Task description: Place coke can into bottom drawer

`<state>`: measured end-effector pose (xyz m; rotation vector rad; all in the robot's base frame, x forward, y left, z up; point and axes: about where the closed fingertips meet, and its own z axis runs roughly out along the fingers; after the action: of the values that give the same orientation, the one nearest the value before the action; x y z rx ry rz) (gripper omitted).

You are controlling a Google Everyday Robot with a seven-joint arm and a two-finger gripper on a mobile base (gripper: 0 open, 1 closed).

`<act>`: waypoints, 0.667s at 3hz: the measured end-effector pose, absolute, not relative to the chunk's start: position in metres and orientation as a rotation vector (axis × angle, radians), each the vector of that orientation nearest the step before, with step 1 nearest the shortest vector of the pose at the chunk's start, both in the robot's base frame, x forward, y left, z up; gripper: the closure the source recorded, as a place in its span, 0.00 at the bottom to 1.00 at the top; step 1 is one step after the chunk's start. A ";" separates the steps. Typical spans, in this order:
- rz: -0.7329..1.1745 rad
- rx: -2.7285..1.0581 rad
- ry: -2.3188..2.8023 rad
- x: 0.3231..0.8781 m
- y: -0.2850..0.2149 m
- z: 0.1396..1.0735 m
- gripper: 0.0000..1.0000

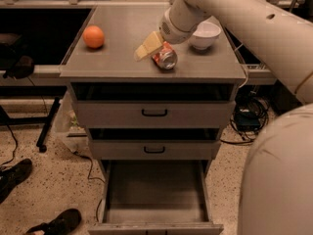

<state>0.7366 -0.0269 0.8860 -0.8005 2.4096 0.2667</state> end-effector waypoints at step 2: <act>0.262 -0.738 2.460 0.774 -0.030 0.850 0.00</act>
Offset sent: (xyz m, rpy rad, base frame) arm 0.0594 -0.0058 -0.0498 0.0097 0.0493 -0.0742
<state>0.7740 -0.0296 0.8504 -0.7380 2.4599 0.2620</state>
